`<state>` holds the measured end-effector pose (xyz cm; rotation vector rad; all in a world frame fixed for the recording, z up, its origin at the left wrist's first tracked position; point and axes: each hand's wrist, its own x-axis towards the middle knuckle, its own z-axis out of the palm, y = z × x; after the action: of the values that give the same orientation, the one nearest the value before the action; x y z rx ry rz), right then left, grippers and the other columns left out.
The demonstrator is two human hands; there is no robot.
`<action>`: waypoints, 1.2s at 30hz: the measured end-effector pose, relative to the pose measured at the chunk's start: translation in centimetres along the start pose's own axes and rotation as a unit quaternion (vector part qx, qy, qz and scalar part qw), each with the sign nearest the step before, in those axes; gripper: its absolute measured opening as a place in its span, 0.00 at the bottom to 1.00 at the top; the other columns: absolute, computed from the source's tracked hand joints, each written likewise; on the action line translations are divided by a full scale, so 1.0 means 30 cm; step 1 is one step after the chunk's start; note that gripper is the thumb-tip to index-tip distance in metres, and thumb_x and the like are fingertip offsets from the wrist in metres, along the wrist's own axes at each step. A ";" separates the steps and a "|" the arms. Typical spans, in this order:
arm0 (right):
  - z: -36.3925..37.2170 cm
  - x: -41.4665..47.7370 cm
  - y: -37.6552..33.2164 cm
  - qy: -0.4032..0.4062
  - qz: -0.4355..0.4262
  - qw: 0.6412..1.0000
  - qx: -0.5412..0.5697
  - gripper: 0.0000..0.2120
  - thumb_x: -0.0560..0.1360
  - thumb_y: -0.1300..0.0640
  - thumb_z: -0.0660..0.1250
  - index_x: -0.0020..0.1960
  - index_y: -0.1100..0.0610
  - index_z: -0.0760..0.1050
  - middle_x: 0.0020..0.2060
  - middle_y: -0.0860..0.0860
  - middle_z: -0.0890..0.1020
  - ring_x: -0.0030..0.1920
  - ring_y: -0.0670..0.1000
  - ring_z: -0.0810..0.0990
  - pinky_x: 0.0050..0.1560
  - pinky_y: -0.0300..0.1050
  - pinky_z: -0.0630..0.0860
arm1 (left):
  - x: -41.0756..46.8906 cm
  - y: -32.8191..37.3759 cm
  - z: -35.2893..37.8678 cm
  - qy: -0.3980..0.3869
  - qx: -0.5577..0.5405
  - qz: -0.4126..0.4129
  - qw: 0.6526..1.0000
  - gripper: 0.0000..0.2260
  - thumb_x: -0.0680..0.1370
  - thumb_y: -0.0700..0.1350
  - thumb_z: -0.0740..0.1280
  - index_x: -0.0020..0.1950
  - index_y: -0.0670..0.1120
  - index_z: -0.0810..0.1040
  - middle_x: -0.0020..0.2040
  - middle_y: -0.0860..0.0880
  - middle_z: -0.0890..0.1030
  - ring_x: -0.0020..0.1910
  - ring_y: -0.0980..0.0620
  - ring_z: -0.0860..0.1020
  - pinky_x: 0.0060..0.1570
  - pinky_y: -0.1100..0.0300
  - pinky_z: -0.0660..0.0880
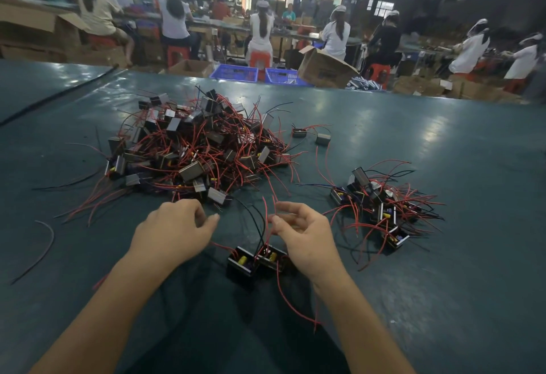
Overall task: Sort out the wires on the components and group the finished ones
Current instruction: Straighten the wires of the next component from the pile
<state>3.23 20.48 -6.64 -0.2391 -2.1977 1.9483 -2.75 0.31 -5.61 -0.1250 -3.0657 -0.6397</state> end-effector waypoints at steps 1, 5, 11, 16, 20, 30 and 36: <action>0.000 -0.001 0.003 0.008 -0.006 1.000 -0.010 0.08 0.77 0.60 0.70 0.53 0.48 0.77 0.45 0.49 0.85 0.43 0.44 0.84 0.38 0.29 0.75 | 0.000 0.003 0.004 -0.012 0.014 0.000 1.000 0.14 0.76 0.65 0.62 0.41 0.55 0.73 0.41 0.55 0.74 0.45 0.49 0.75 0.44 0.55 0.74; 0.000 0.001 0.011 0.022 -0.022 0.999 -0.025 0.10 0.75 0.59 0.72 0.54 0.48 0.77 0.41 0.47 0.84 0.39 0.41 0.83 0.37 0.30 0.75 | -0.009 0.014 -0.001 -0.010 0.014 0.013 1.000 0.13 0.75 0.63 0.65 0.40 0.56 0.72 0.40 0.57 0.74 0.44 0.50 0.75 0.43 0.55 0.74; -0.009 0.013 0.021 0.053 -0.036 0.997 -0.038 0.11 0.75 0.59 0.71 0.52 0.45 0.75 0.39 0.49 0.84 0.37 0.48 0.84 0.36 0.35 0.77 | -0.036 0.067 -0.024 0.002 -0.258 0.140 0.956 0.08 0.77 0.44 0.69 0.43 0.58 0.79 0.36 0.54 0.82 0.37 0.55 0.80 0.42 0.59 0.78; -0.022 0.020 0.023 0.086 -0.055 0.994 -0.038 0.10 0.76 0.60 0.70 0.49 0.45 0.75 0.38 0.49 0.83 0.32 0.44 0.83 0.33 0.34 0.75 | -0.063 0.093 -0.006 -0.150 -0.264 0.199 0.932 0.17 0.65 0.61 0.73 0.51 0.58 0.80 0.43 0.58 0.82 0.38 0.56 0.79 0.41 0.61 0.77; -0.033 0.021 0.022 0.120 -0.069 0.989 -0.044 0.09 0.77 0.60 0.68 0.52 0.46 0.76 0.39 0.49 0.82 0.34 0.46 0.83 0.32 0.39 0.78 | -0.082 0.109 0.071 -0.058 -0.105 0.269 0.956 0.15 0.68 0.65 0.70 0.48 0.58 0.79 0.45 0.60 0.77 0.45 0.61 0.77 0.48 0.58 0.76; -0.056 0.013 0.003 0.172 -0.085 0.981 -0.037 0.13 0.78 0.61 0.66 0.50 0.42 0.73 0.38 0.51 0.80 0.32 0.46 0.82 0.33 0.50 0.83 | -0.085 0.100 0.099 0.041 -0.091 0.317 0.943 0.14 0.73 0.59 0.70 0.55 0.55 0.78 0.52 0.60 0.76 0.50 0.62 0.73 0.52 0.62 0.69; -0.049 0.013 -0.006 0.184 -0.117 0.976 0.010 0.11 0.78 0.61 0.67 0.52 0.44 0.74 0.36 0.49 0.81 0.32 0.48 0.82 0.34 0.45 0.82 | -0.074 0.096 0.137 0.041 -0.020 0.330 0.943 0.19 0.76 0.59 0.67 0.66 0.56 0.76 0.58 0.59 0.78 0.58 0.55 0.71 0.56 0.59 0.65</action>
<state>3.21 21.96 -6.28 -0.2970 -1.8738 1.6465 -0.27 4.42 -8.28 -1.0339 -2.6604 -0.6234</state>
